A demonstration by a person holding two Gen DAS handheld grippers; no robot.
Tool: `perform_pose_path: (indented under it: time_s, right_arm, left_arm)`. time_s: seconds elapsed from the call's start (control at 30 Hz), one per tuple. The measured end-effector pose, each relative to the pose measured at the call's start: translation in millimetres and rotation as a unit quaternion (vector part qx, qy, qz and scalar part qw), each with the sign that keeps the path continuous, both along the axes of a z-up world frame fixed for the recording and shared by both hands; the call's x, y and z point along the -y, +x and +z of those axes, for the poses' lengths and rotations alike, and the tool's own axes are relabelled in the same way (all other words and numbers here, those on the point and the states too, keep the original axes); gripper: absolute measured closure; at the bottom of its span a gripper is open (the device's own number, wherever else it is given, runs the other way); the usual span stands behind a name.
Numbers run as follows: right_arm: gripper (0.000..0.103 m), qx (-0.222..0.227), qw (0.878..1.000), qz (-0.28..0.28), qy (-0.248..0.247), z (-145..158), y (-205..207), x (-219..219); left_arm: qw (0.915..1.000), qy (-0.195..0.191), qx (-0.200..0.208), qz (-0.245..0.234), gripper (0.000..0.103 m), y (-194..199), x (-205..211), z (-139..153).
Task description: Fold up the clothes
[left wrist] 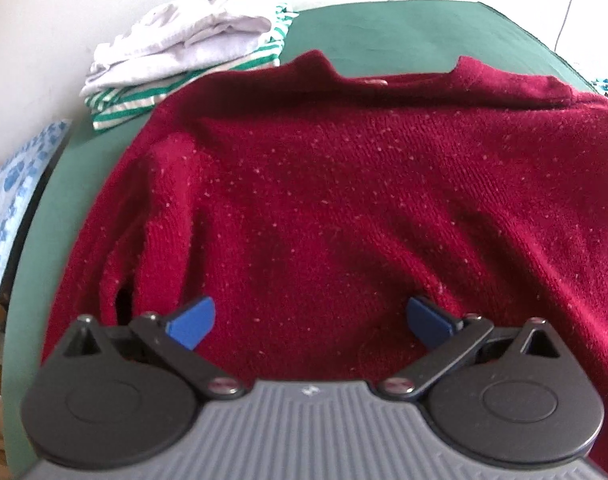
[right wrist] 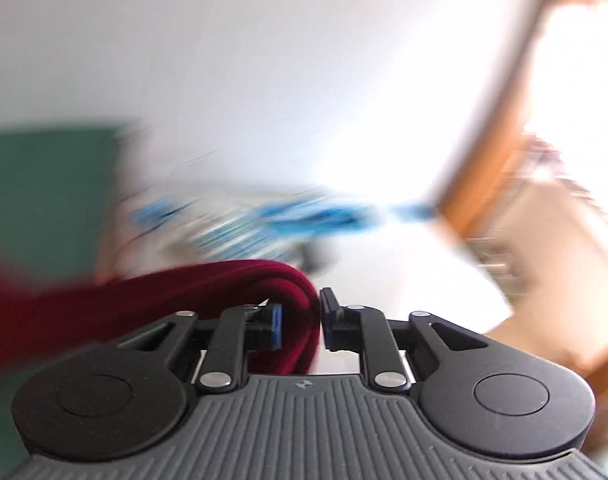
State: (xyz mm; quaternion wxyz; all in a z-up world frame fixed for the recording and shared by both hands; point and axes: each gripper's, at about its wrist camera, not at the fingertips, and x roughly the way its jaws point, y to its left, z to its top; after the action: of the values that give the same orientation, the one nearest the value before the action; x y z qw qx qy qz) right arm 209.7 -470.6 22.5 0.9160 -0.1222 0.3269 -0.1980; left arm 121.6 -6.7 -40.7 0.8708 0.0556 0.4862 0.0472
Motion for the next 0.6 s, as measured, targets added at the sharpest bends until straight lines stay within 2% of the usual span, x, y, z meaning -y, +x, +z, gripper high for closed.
perform_pose_path:
  time_s: [0.03, 0.07, 0.1, 0.13, 0.17, 0.23, 0.3, 0.37, 0.43, 0.47, 0.5, 0.6]
  right_arm:
    - [0.040, 0.001, 0.999, -0.033, -0.017, 0.1, 12.3, 11.6]
    - [0.029, -0.045, 0.998, -0.036, -0.024, -9.6, 26.2, 18.7]
    - [0.031, -0.098, 0.995, -0.024, -0.022, -20.7, 35.7, 21.4]
    - [0.044, -0.133, 0.991, -0.012, -0.019, -29.1, 37.9, 20.9]
    - [0.049, -0.142, 0.990, -0.001, -0.018, -32.7, 32.7, 16.9]
    - [0.048, -0.108, 0.994, 0.010, -0.013, -27.7, 12.9, 3.1]
    - [0.046, -0.069, 0.994, 0.072, 0.052, -18.6, -7.3, -20.2]
    - [0.041, -0.049, 0.979, 0.163, 0.116, -15.6, -22.5, -60.4]
    - [0.036, -0.052, 0.954, 0.263, 0.131, -23.2, -29.0, -109.6]
    - [0.036, -0.061, 0.940, 0.314, 0.117, -30.9, -26.7, -140.1]
    - [0.036, -0.061, 0.931, 0.348, 0.092, -38.0, -16.1, -169.2]
    - [0.036, -0.048, 0.897, 0.439, -0.023, -74.7, -10.6, -227.8]
  left_arm:
    - [1.0000, 0.003, 0.002, -0.001, 0.001, -0.9, 1.1, 0.0]
    - [1.0000, 0.007, 0.005, -0.002, 0.001, -1.8, 2.2, 0.0]
    - [0.9999, 0.011, 0.007, -0.004, 0.001, -2.8, 3.4, 0.1]
    - [0.9998, 0.016, 0.011, -0.008, 0.001, -4.1, 4.8, 0.2]
    - [0.9997, 0.020, 0.014, -0.010, 0.001, -4.9, 5.9, 0.3]
    - [0.9995, 0.022, 0.018, -0.009, 0.001, -5.8, 6.6, 0.0]
    - [0.9996, 0.021, 0.018, -0.006, 0.000, -4.8, 6.5, -0.1]
    - [0.9996, 0.021, 0.016, -0.006, 0.000, -2.6, 7.1, 0.1]
    - [0.9996, 0.026, 0.013, -0.007, 0.000, -1.0, 9.7, 1.1]
    - [0.9994, 0.030, 0.013, -0.008, 0.001, -1.1, 10.8, 1.1]
    - [0.9993, 0.034, 0.013, -0.010, 0.001, -1.1, 12.0, 1.1]
    - [0.9985, 0.048, 0.017, -0.018, 0.000, -2.0, 15.9, 1.2]
